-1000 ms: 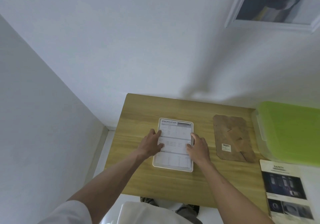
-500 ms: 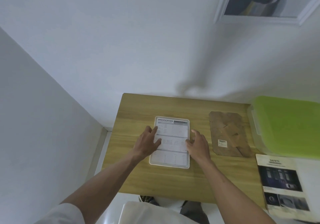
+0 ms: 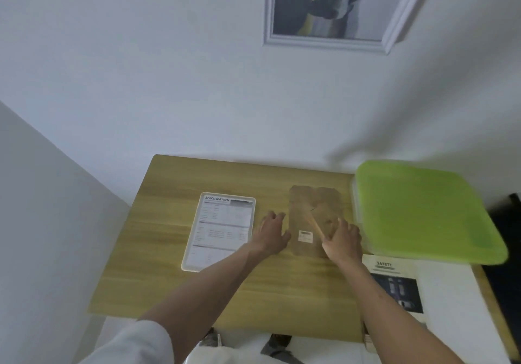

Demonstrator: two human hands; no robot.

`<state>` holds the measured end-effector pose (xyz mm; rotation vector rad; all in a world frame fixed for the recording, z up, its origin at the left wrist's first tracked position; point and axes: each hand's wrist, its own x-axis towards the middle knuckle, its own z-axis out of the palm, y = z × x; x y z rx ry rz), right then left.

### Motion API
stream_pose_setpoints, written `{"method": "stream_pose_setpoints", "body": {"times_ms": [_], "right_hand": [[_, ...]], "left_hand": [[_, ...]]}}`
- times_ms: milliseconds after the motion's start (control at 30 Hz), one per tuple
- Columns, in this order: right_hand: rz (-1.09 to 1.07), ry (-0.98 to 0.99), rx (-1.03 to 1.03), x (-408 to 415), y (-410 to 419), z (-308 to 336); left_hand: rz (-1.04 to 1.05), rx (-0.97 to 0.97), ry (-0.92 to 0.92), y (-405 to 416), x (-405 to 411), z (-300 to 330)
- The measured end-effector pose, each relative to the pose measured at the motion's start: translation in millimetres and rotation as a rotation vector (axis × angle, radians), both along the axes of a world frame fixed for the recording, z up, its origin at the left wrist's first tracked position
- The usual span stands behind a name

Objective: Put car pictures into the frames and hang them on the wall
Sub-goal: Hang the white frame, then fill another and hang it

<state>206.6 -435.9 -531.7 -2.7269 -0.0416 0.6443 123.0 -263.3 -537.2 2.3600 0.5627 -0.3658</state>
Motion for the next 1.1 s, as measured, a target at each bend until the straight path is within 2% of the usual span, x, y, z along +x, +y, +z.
{"method": "stream_pose_setpoints", "body": {"times_ms": [67,233,367,533,600,767,933,1100], "right_hand": [[0.011,0.054,0.002,4,-11,-3],[0.007,0.092,0.077,10,-19,-7],[-0.093,0.107,0.215,16,-17,-6],[-0.313,0.241,0.468,15,-9,-2],[-0.306,0.265,0.547,8,0,-1],[-0.202,0.314,0.722,-20,39,6],[-0.058,0.354,0.742,-65,79,4],[-0.021,0.312,0.712,-107,107,-7]], "left_hand": [[0.133,-0.115,0.063,-18,15,-1],[0.58,-0.474,0.065,-42,32,-4],[0.72,-0.571,0.002,-34,26,-3],[0.696,-0.433,-0.038,-2,17,11],[0.656,-0.371,-0.047,17,9,13],[0.601,-0.366,-0.091,69,-36,24],[0.515,-0.331,-0.081,121,-96,23],[0.453,-0.342,-0.085,155,-145,10]]}}
